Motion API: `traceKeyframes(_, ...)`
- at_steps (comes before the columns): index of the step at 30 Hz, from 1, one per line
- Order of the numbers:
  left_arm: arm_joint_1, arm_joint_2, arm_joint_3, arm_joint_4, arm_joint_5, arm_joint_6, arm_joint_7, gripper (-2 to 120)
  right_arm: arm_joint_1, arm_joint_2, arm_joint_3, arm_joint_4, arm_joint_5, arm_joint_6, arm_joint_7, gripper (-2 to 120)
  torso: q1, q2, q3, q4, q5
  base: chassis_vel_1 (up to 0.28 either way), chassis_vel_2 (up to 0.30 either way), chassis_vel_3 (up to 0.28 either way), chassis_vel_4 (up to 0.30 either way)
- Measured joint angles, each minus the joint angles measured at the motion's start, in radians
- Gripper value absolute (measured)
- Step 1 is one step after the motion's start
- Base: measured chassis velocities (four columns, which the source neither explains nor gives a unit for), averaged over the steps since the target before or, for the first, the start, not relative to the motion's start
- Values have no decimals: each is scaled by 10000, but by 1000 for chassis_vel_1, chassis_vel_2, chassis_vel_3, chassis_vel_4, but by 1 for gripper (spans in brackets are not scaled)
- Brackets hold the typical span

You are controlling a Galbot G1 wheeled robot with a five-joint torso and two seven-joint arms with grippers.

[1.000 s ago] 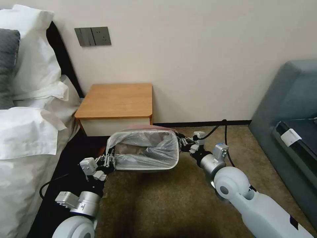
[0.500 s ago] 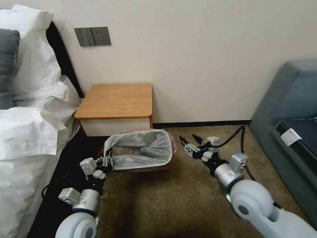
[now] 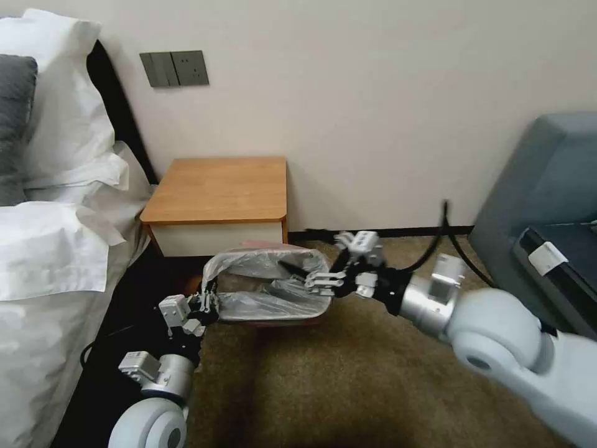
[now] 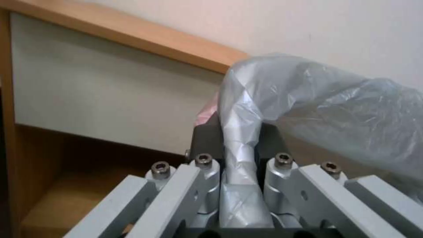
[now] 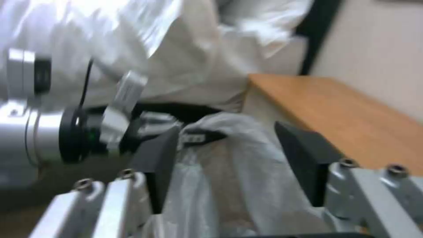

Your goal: Pick up the garbage bag from the table and place it over the trash can.

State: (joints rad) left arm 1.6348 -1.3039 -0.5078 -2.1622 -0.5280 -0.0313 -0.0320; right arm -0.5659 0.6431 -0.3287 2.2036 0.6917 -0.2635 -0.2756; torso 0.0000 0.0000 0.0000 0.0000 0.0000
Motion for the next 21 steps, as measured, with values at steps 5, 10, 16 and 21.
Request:
traceKeyframes(5,38,-18,59,-121,364,-87,90,9,1491,777,-1947,-1111,-1487,-13,-651,38,0,-1,1,3,0,0,0,0,0)
traceKeyframes(10,71,-36,73,-212,452,-96,126,9,2048,1126,-2364,-1653,-2558,-82,-1184,22,0,-1,1,0,-2,0,0,0,0)
traceKeyframes(16,32,-105,203,-269,601,-116,139,9,2284,1683,-2856,-2033,-3803,-891,-777,0,0,0,1,-1,1,0,0,0,0)
traceKeyframes(21,-27,-145,368,-267,935,-222,143,9,2466,2276,-3382,-2334,-3974,-2216,406,0,0,0,1,0,0,0,0,0,0)
